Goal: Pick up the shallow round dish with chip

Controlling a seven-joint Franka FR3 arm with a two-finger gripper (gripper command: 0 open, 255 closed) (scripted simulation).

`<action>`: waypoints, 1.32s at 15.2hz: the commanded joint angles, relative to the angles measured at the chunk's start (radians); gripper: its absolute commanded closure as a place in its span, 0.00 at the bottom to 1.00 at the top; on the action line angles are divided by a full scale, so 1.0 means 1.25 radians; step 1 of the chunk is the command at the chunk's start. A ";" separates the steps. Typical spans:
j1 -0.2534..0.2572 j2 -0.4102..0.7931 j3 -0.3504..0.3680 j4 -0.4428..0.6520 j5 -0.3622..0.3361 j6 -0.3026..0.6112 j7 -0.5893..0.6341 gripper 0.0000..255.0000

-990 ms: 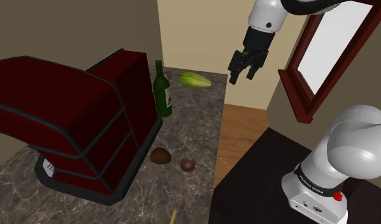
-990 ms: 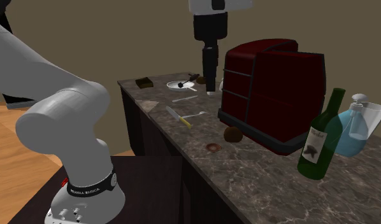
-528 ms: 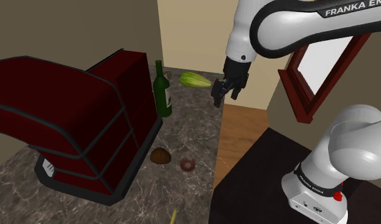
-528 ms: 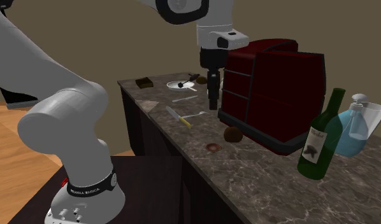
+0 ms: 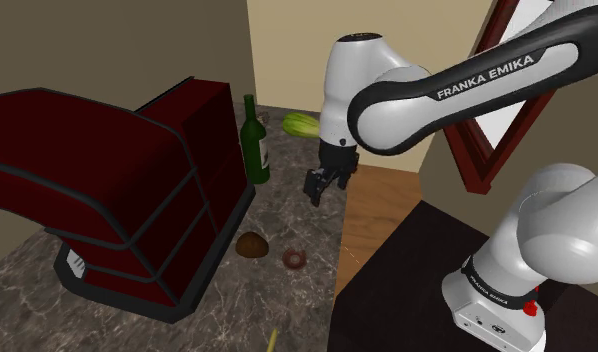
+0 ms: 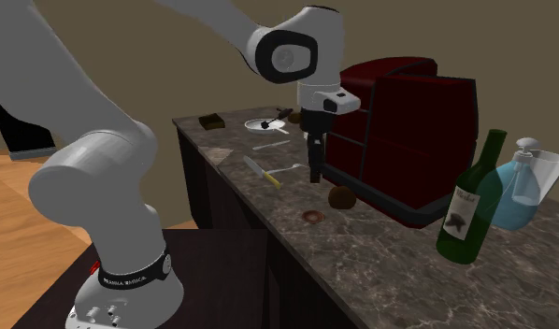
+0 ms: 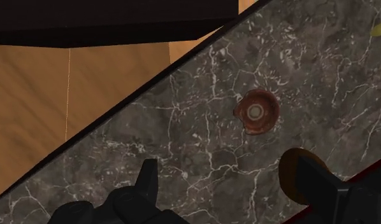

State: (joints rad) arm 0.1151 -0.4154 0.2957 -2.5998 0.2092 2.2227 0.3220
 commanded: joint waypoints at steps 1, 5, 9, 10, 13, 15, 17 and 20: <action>0.005 0.053 0.026 -0.007 -0.005 0.054 0.019 0.00; 0.007 0.175 0.078 0.009 -0.041 0.142 0.074 0.00; 0.008 0.309 0.118 0.040 -0.119 0.221 0.155 0.00; 0.010 0.344 0.124 0.051 -0.146 0.238 0.180 0.00; 0.027 0.434 0.124 0.081 -0.223 0.275 0.247 0.00; 0.032 0.457 0.116 0.081 -0.243 0.297 0.261 0.00; 0.037 0.482 0.108 0.081 -0.264 0.317 0.276 0.00; 0.047 0.518 0.092 0.084 -0.297 0.348 0.300 0.00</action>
State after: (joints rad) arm 0.1696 0.2171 0.4172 -2.4962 -0.1484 2.6444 0.6868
